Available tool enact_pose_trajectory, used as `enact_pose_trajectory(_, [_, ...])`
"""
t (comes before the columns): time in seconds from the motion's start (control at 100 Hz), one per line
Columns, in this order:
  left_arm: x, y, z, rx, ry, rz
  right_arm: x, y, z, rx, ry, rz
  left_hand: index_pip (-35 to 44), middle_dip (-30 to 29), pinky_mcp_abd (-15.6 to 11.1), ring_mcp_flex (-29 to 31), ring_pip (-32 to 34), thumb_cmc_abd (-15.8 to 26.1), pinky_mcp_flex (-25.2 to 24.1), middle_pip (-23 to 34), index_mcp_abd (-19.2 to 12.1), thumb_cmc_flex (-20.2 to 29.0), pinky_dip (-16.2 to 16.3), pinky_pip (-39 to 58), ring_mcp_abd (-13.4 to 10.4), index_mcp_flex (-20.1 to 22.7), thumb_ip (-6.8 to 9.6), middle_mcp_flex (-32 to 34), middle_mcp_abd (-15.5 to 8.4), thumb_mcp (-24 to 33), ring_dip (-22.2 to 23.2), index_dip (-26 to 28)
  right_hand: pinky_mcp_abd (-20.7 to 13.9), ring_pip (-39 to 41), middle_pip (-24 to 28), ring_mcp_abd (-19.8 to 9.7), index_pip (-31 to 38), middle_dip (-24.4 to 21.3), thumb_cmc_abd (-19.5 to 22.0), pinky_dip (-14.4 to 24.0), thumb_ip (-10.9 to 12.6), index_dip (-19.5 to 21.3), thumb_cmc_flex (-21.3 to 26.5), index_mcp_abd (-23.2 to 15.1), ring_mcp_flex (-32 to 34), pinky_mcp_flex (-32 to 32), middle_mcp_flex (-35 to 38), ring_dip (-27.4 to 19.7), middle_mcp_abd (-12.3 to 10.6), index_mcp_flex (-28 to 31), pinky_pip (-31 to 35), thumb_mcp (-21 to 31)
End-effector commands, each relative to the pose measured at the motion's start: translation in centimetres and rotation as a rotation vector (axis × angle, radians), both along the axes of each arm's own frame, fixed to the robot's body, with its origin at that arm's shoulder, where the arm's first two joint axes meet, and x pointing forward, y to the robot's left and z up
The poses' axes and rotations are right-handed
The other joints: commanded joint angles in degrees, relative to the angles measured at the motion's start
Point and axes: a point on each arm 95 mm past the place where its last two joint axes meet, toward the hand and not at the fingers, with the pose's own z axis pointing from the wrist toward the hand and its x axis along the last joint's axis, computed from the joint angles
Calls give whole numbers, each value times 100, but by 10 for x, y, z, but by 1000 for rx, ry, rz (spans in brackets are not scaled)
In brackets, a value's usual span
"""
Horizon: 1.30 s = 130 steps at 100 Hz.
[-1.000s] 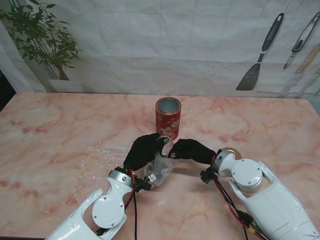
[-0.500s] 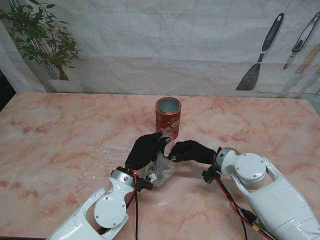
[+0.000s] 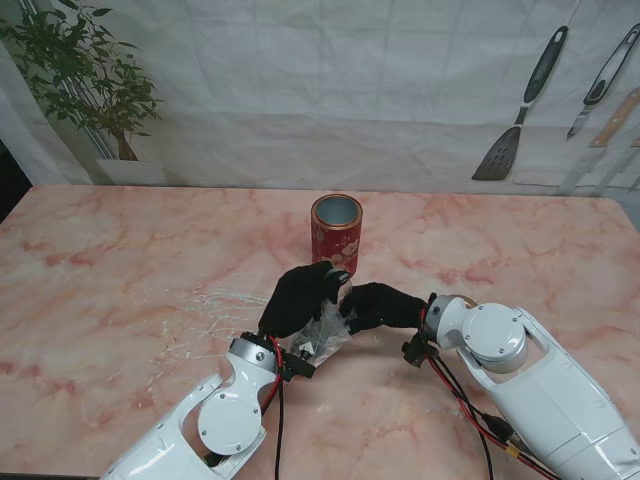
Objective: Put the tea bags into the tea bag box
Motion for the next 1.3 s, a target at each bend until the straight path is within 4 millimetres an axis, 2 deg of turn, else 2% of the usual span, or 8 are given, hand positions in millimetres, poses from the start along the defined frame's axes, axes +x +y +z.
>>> enact_pose_trajectory(0.0, [0, -5, 6, -22, -4, -14, -3, 4, -1, -5, 13, 2, 308, -125, -419, -43, -220, 569, 21, 16, -318, 345, -83, 356, -136, -8, 239, -12, -413, 255, -60, 9, 71, 240, 224, -38, 57, 103, -108, -61, 36, -68, -133, 100, 95, -9, 60, 85, -39, 42, 168, 75])
enact_pose_trajectory(0.08, [-2, -5, 5, -29, 1, -22, -3, 5, -2, 11, 36, -11, 314, -129, -411, -33, -214, 560, 16, 23, -297, 358, -94, 358, -118, 3, 239, -2, -395, 256, -66, 10, 23, 265, 248, -27, -139, 124, 73, -76, 299, 187, -447, 174, -19, -105, -47, 86, -10, 45, 171, -42])
enact_pose_trajectory(0.34, [-5, -5, 2, -13, -2, -51, -4, 6, 0, 71, 84, -60, 325, -146, -355, -18, -181, 518, 23, 35, -283, 363, -123, 371, -74, 55, 238, 38, -387, 252, -87, 6, 71, 348, 298, 62, -203, 123, 906, -32, 356, 426, -780, 314, -68, -207, 1, 89, 80, 292, 203, -722])
enact_pose_trajectory(0.71, [-6, -9, 2, -14, -12, -65, -7, 11, 7, -39, 46, 23, 326, -152, -361, -26, -182, 520, 25, 33, -288, 355, -139, 379, -88, 57, 240, 32, -403, 254, -108, 7, 93, 296, 342, -25, 359, 149, -333, -87, 329, 959, -256, 76, -79, -131, -154, 41, -11, -195, 244, -82])
enact_pose_trajectory(0.84, [-6, -9, 3, -21, -11, -63, -8, 12, 8, -47, 40, 23, 324, -155, -366, -33, -191, 525, 6, 27, -291, 354, -146, 367, -86, 54, 240, 24, -404, 255, -115, 7, 98, 299, 358, -17, 1019, 162, -340, -146, -288, 179, 333, 22, -27, -94, -97, 51, -14, -441, 281, -44])
enact_pose_trajectory(0.93, [-6, -8, 4, -22, -11, -60, -9, 12, 7, -44, 48, 14, 323, -158, -366, -35, -194, 520, 6, 23, -292, 355, -148, 368, -84, 54, 240, 25, -405, 253, -118, 7, 182, 328, 376, 35, 1638, 153, -178, -136, -376, -530, 919, 45, 75, -49, 57, 62, -4, -456, 327, -322])
enact_pose_trajectory(1.06, [-5, -6, 4, -24, -7, -53, -9, 13, 6, -35, 51, -2, 323, -159, -366, -35, -197, 520, 6, 26, -292, 357, -149, 368, -82, 54, 240, 30, -404, 254, -121, 7, 207, 355, 438, 73, 1775, 178, 523, -139, -215, -960, 1511, 218, 147, -33, 218, 67, -28, -93, 357, -621])
enact_pose_trajectory(1.29, [0, 4, 5, 8, -2, -24, -9, 7, 15, -18, 21, -40, 324, -165, -336, -28, -202, 505, -6, 20, -290, 356, -153, 358, -57, 62, 237, 44, -390, 250, -129, 7, 130, 88, 387, 88, 1883, 338, 1471, -140, -99, 102, 1831, 463, -415, -394, -287, -67, 106, -628, 211, -986])
